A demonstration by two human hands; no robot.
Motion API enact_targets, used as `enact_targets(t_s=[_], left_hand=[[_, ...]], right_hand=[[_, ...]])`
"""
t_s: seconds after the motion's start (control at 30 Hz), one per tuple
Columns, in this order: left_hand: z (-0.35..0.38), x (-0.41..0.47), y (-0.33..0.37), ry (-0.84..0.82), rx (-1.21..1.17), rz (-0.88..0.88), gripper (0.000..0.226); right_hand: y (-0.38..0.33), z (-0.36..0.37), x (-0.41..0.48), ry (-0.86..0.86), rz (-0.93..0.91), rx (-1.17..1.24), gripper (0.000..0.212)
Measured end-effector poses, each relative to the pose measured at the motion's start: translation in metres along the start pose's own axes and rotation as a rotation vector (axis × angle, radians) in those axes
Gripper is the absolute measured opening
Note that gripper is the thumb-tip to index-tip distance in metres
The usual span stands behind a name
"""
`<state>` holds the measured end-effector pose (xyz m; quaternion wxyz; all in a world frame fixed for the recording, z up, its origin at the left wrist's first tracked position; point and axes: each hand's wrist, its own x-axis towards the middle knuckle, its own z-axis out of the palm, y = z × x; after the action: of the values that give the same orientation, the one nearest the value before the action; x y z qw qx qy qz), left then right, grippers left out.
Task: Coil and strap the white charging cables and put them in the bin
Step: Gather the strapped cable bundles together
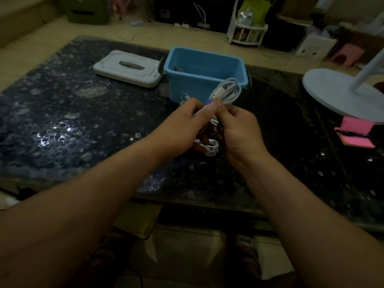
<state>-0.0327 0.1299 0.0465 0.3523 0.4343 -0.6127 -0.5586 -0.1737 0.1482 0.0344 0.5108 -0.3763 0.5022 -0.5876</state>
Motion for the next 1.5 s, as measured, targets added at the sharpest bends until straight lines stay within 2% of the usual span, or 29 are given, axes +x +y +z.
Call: enact_targets(t_s=[0.07, 0.13, 0.2, 0.3, 0.4, 0.47, 0.5, 0.57, 0.63, 0.7, 0.77, 0.8, 0.87, 1.0, 1.1, 1.2, 1.3, 1.37, 1.43, 1.5], left_hand=[[0.003, 0.001, -0.004, 0.022, -0.073, 0.038, 0.044], [0.004, 0.003, -0.003, -0.012, -0.319, -0.026, 0.042], [0.002, 0.004, 0.000, -0.102, -0.538, -0.124, 0.042], [-0.002, 0.005, 0.002, -0.281, -0.718, -0.236, 0.046], [-0.009, 0.004, 0.001, -0.497, -0.825, -0.315, 0.050], [-0.008, 0.001, 0.002, -0.563, -0.740, -0.366, 0.056], [-0.005, -0.001, 0.002, -0.536, -0.630, -0.390, 0.061], [0.000, 0.001, 0.001, -0.392, -0.424, -0.421, 0.064], [-0.008, 0.010, -0.004, -0.130, -0.392, -0.414, 0.057], [-0.029, 0.019, -0.006, 0.196, -0.447, -0.388, 0.046], [-0.050, 0.024, -0.003, 0.414, -0.454, -0.348, 0.035], [-0.056, 0.024, -0.002, 0.467, -0.443, -0.322, 0.031], [-0.058, 0.023, -0.003, 0.503, -0.395, -0.268, 0.022], [-0.051, 0.027, -0.012, 0.536, -0.088, -0.105, 0.012], [-0.048, 0.033, -0.021, 0.535, 0.283, 0.085, 0.017], [-0.043, 0.033, -0.041, 0.312, 0.754, 0.218, 0.045], [-0.042, 0.027, -0.054, 0.154, 1.020, 0.360, 0.076], [-0.041, 0.027, -0.056, 0.064, 1.172, 0.391, 0.096], [-0.039, 0.033, -0.055, -0.016, 1.353, 0.398, 0.116], [-0.037, 0.046, -0.051, -0.095, 1.524, 0.422, 0.131]], right_hand=[[-0.001, 0.001, -0.001, -0.024, 0.003, 0.018, 0.033], [-0.004, 0.001, -0.003, -0.072, 0.033, 0.074, 0.028], [-0.004, 0.001, -0.004, -0.106, 0.045, 0.121, 0.020], [-0.003, -0.002, -0.005, -0.194, 0.045, 0.186, 0.016], [0.002, -0.008, 0.000, -0.310, 0.124, 0.241, 0.028], [0.004, -0.010, 0.006, -0.318, 0.189, 0.268, 0.046], [0.004, -0.011, 0.009, -0.306, 0.203, 0.293, 0.052], [0.000, -0.012, 0.014, -0.262, 0.189, 0.360, 0.044], [-0.008, -0.015, 0.018, -0.178, 0.143, 0.391, 0.024], [-0.014, -0.022, 0.024, -0.057, 0.072, 0.299, 0.007], [-0.015, -0.032, 0.027, 0.086, -0.068, -0.017, 0.020], [-0.014, -0.037, 0.029, 0.146, -0.155, -0.284, 0.025], [-0.008, -0.041, 0.029, 0.158, -0.309, -0.768, 0.027], [0.016, -0.025, 0.034, 0.021, -0.609, -1.331, 0.012], [0.048, -0.011, 0.040, -0.192, -0.693, -1.556, 0.030], [0.059, -0.006, 0.043, -0.205, -0.656, -1.571, 0.034], [0.037, -0.016, 0.045, -0.117, -0.633, -1.382, 0.035], [0.022, -0.029, 0.048, -0.030, -0.604, -1.350, 0.031], [0.015, -0.038, 0.057, 0.004, -0.540, -1.423, 0.030], [0.014, -0.036, 0.068, -0.059, -0.491, -1.552, 0.031]])
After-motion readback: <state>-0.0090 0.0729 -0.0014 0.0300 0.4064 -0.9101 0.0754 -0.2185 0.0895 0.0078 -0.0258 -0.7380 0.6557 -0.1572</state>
